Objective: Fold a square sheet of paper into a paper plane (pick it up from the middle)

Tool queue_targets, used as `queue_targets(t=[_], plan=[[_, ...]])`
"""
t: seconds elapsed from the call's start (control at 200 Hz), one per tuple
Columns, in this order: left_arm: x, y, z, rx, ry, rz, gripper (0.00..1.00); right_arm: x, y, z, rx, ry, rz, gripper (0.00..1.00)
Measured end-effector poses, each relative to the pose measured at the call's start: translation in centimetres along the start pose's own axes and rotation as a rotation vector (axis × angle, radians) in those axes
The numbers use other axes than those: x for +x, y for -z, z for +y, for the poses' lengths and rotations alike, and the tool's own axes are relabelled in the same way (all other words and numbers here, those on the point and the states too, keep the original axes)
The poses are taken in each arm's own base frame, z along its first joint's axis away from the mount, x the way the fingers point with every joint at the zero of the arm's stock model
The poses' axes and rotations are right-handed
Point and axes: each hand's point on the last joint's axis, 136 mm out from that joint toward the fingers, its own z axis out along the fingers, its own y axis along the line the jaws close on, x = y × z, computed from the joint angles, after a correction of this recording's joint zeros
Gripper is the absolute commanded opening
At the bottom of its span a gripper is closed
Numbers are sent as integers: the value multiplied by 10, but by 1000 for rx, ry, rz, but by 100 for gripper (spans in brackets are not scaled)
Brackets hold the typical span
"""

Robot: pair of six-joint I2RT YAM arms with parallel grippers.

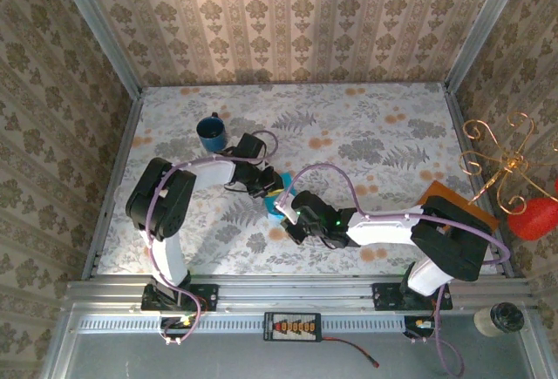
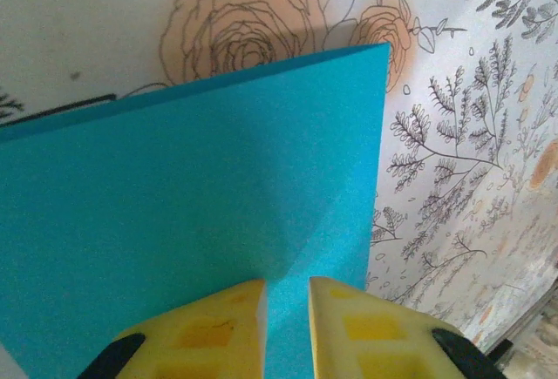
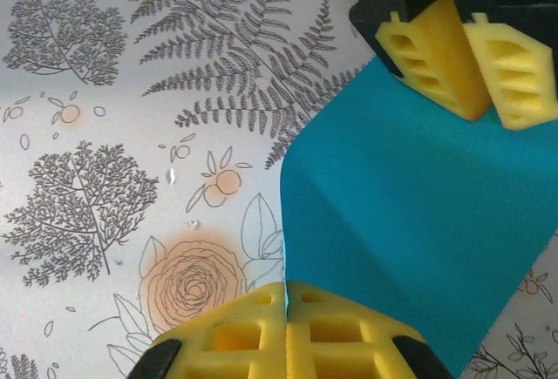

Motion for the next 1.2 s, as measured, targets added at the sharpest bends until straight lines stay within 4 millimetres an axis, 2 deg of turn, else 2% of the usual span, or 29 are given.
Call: queue_targets(t=[0.13, 0.55, 0.835, 1.045, 1.2], plan=[[5, -7, 8, -35, -6, 28, 17, 5, -1, -8, 31, -34, 21, 0], [6, -11, 3, -36, -57, 59, 16, 6, -13, -47, 190, -136, 79, 0], [6, -9, -1, -14, -55, 59, 21, 13, -17, -49, 206, -154, 110, 0], [-7, 7, -7, 1, -51, 4, 22, 13, -17, -49, 206, -170, 109, 0], [-14, 12, -2, -8, -36, -15, 21, 15, -17, -49, 204, -188, 115, 0]])
